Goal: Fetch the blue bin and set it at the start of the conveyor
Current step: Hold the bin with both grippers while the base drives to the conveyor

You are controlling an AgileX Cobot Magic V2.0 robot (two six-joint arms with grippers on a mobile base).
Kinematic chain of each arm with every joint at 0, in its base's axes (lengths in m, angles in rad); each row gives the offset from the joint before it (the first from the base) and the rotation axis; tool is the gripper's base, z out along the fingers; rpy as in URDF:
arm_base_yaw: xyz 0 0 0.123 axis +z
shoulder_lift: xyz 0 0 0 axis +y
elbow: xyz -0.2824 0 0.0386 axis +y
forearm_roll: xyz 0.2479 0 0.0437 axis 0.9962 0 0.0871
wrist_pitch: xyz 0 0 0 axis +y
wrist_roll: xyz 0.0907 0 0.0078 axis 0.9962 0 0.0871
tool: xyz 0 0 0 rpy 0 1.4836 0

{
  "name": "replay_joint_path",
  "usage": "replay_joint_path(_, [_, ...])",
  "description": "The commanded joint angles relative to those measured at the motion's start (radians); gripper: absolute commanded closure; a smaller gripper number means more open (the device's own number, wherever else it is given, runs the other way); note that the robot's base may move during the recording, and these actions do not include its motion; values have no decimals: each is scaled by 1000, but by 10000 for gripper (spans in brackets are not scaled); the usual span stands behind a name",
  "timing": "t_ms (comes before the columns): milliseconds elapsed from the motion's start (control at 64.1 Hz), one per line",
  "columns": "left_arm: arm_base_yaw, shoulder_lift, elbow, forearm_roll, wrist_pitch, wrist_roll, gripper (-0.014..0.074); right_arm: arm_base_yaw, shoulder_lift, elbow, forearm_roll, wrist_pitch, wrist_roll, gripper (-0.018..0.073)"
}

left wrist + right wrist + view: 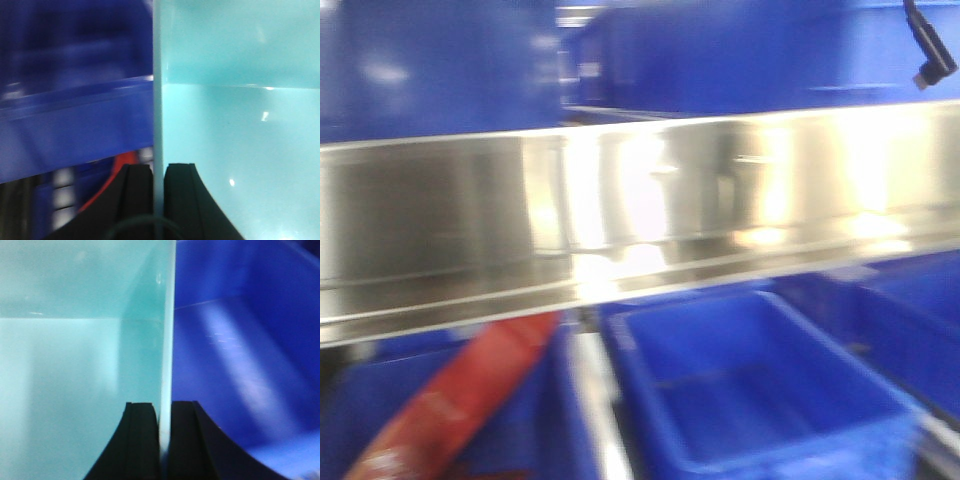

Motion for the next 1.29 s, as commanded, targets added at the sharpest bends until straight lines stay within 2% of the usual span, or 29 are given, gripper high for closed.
replay_joint_path(0, [-4,-16,-10,30,-36,-1,708,0,-14,-12,-25,-69,-13,713])
replay_joint_path(686, [-4,-16,-10,30,-36,-1,708,0,-14,-12,-18,-30,-13,713])
replay_joint_path(952, [-4,-16,-10,30,-36,-1,708,0,-14,-12,-18,77,-13,713])
replay_joint_path(1139, [-4,-16,-10,30,-36,-1,708,0,-14,-12,-18,62,-13,713])
replay_joint_path(1279, [-4,-16,-10,30,-36,-1,708,0,-14,-12,-30,-7,-13,713])
